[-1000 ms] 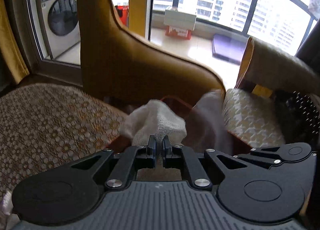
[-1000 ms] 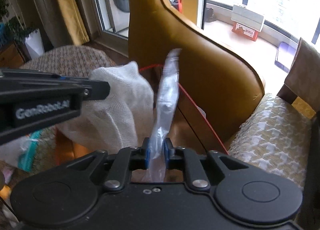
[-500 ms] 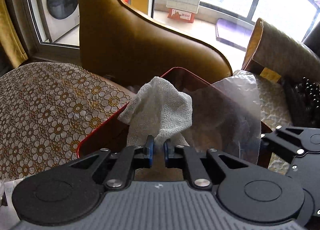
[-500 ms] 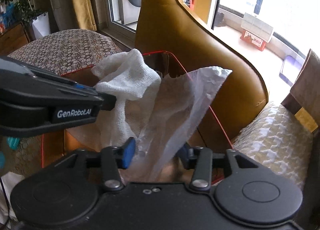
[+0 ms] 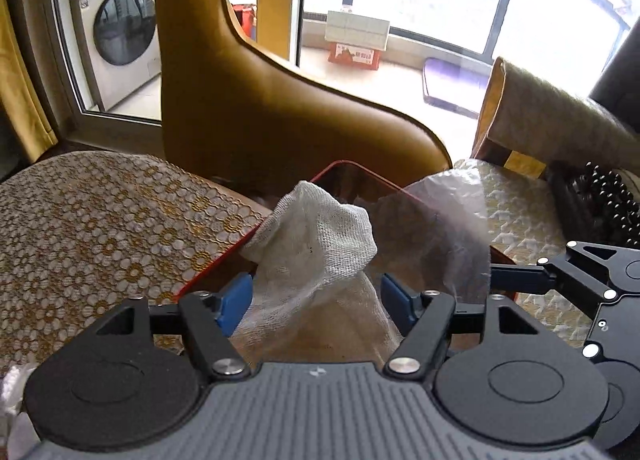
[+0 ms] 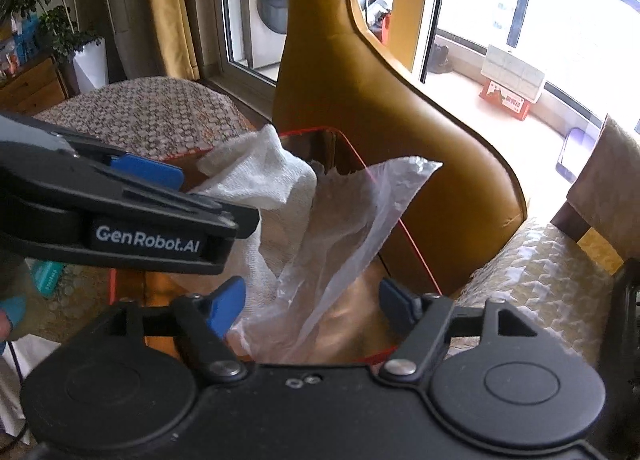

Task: Organize soft objects
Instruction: 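Open the left tool over the red box while the right tool releases the bag there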

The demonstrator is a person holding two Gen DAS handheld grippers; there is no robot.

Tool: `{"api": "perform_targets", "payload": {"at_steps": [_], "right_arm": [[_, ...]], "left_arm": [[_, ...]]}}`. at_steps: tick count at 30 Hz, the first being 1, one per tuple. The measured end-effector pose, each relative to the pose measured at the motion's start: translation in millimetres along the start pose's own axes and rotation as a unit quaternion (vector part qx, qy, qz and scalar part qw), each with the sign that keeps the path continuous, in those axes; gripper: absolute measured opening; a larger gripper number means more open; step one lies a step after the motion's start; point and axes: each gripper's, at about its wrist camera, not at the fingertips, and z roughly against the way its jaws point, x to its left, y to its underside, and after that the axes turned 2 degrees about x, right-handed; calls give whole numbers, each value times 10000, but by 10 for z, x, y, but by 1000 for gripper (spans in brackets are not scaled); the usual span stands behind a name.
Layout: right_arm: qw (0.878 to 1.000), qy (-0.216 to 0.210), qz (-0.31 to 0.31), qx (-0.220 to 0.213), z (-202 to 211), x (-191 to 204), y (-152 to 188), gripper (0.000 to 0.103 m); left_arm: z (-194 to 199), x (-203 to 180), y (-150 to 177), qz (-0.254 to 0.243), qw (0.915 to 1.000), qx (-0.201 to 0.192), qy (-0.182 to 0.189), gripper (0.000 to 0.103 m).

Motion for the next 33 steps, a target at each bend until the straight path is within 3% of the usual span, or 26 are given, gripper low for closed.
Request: {"api": "perform_targets", "payload": {"at_steps": [24,33], "right_arm": [[9961,-258,-313,-783,1210,508,176,88],[9907,-508,-352,-1213,1676,834,315,93]], "left_arm": [[1624,159,419,169,9965,-809,-95,71],[2232,353,774,192,9934,-1116,-175,71]]}}
